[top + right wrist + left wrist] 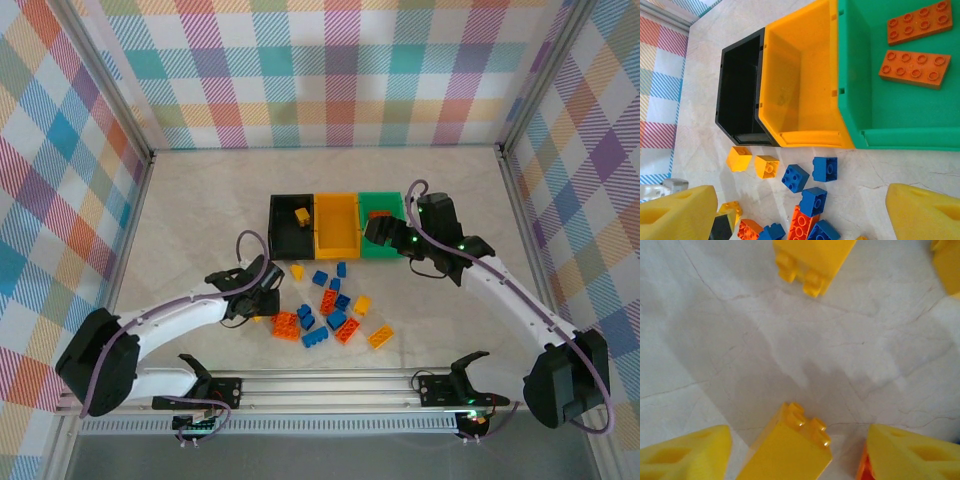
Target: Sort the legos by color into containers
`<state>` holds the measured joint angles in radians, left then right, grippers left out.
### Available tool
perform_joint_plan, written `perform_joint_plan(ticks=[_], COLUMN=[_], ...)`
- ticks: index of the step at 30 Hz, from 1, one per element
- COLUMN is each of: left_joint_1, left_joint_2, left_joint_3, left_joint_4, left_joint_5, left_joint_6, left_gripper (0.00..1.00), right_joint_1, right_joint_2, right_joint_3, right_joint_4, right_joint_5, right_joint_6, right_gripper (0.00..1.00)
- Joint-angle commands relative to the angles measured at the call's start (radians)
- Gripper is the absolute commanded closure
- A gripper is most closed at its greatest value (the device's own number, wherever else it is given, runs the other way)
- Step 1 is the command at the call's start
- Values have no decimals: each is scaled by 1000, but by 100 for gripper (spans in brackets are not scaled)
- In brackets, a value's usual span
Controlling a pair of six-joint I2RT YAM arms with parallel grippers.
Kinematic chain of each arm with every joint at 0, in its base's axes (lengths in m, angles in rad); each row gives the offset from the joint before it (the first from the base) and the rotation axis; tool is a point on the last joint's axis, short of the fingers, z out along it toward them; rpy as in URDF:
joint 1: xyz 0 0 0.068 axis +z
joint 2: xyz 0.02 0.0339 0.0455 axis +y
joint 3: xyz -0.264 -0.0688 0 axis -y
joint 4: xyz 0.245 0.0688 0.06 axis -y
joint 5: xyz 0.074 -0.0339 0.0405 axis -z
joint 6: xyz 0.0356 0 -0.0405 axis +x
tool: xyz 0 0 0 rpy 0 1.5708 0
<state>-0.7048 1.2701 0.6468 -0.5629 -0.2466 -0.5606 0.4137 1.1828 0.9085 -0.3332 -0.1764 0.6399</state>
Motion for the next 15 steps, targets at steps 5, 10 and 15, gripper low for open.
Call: perform_joint_plan(ticks=[5,10,15], left_joint_1=[-5,-5,-5], left_joint_2=[85,115,60], left_joint_3=[-11,-11,22], left_joint_4=[-2,0,-28], left_joint_5=[16,18,24], left_joint_6=[-30,-35,-31], left_gripper=[39,56,75], right_joint_1=[5,5,5], right_joint_2=[-15,-15,-17], right_joint_3=[7,6,12], right_joint_4=[-4,-7,-8], right_joint_5=[5,12,15], right_joint_6=[0,1,1], right_gripper=[13,12,12])
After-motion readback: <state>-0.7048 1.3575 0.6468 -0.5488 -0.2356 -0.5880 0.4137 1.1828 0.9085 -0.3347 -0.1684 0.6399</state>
